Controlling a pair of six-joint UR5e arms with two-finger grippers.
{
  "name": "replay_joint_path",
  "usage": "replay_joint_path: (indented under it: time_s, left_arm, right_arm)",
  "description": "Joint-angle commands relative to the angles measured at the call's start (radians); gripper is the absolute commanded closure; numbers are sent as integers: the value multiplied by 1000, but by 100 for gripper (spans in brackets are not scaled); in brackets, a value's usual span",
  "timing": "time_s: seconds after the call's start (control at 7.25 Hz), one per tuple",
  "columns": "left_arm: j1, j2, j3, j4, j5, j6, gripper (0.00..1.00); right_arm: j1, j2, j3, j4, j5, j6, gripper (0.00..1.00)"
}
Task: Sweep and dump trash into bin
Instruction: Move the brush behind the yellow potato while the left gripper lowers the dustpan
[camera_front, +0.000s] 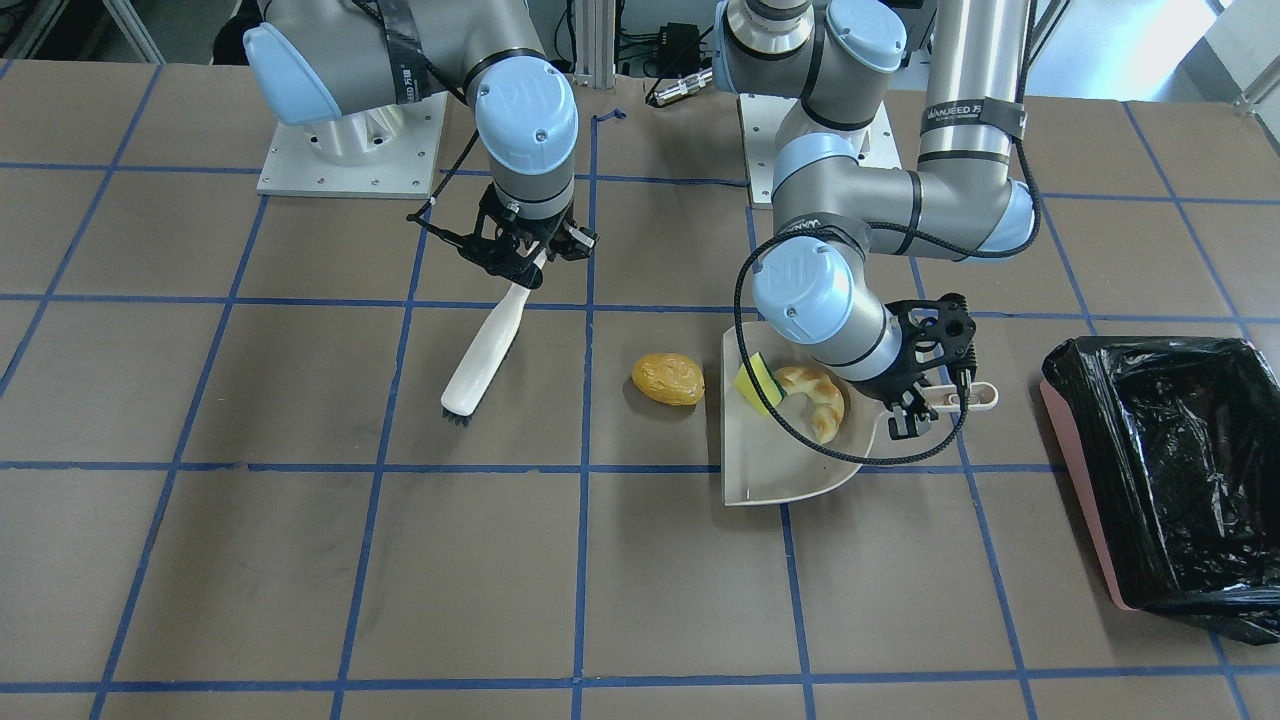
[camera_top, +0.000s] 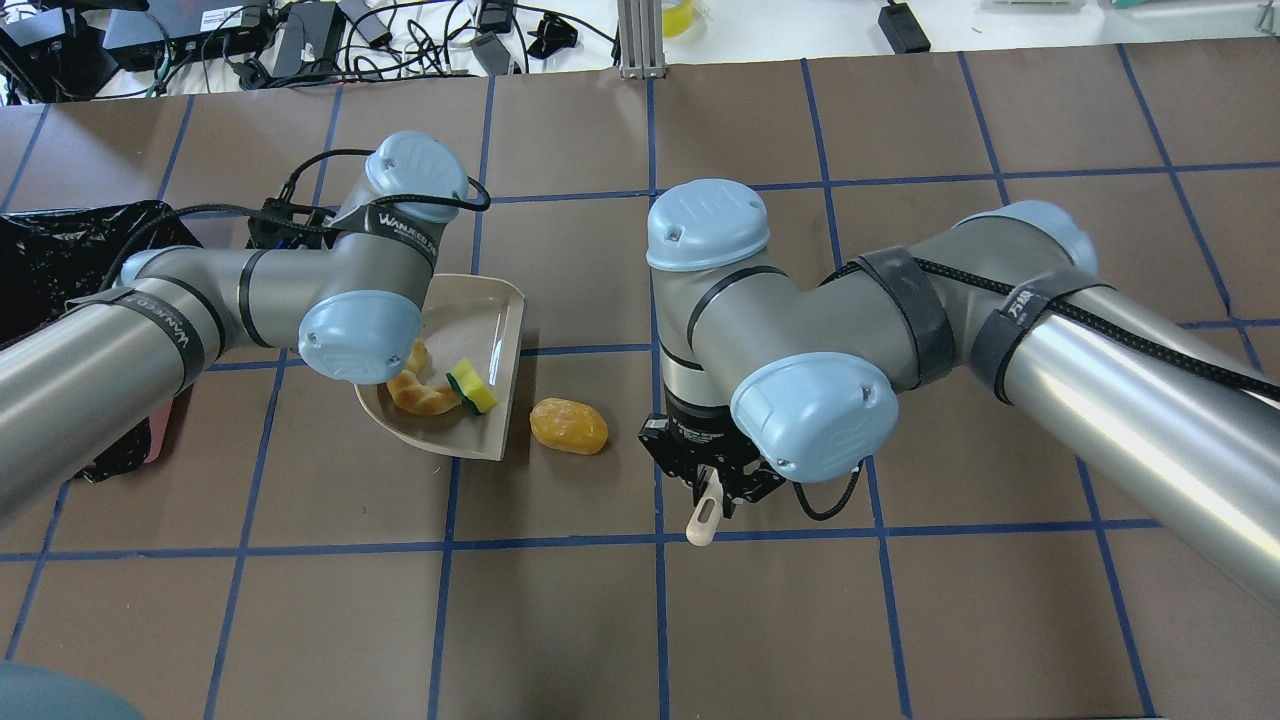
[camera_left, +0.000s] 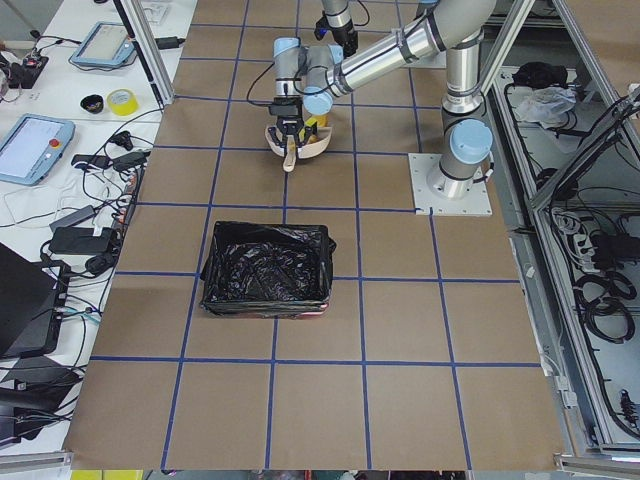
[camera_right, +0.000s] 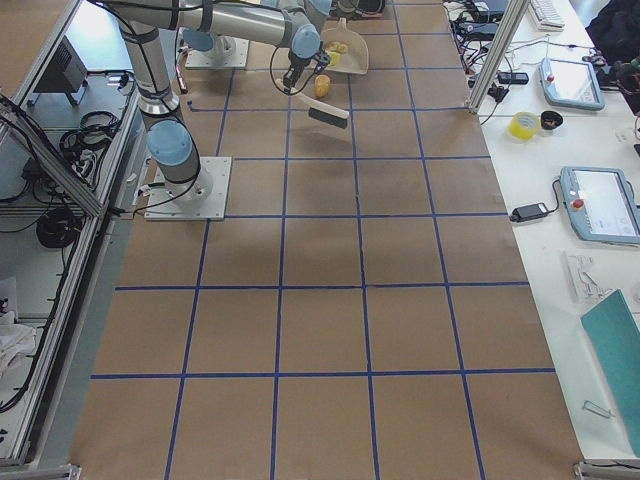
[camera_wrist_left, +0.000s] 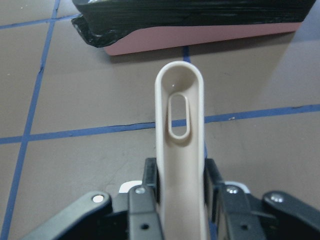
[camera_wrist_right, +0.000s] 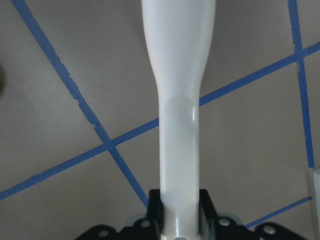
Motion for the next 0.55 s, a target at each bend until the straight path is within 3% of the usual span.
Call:
replay_joint_path:
  time_s: [0.0,0.14,0.41]
  left_arm:
    - [-16,30,-52,-2,41,-36,100]
    - [-16,41,-78,-3,40,-58,100]
    - [-31,33,-89,-3,24,-110,100]
  right_arm:
    - [32,-18,38,-15,22,10,100]
    - [37,-57,76,-58,118,95,100]
    - [45,-93,155,-188,172,140,100]
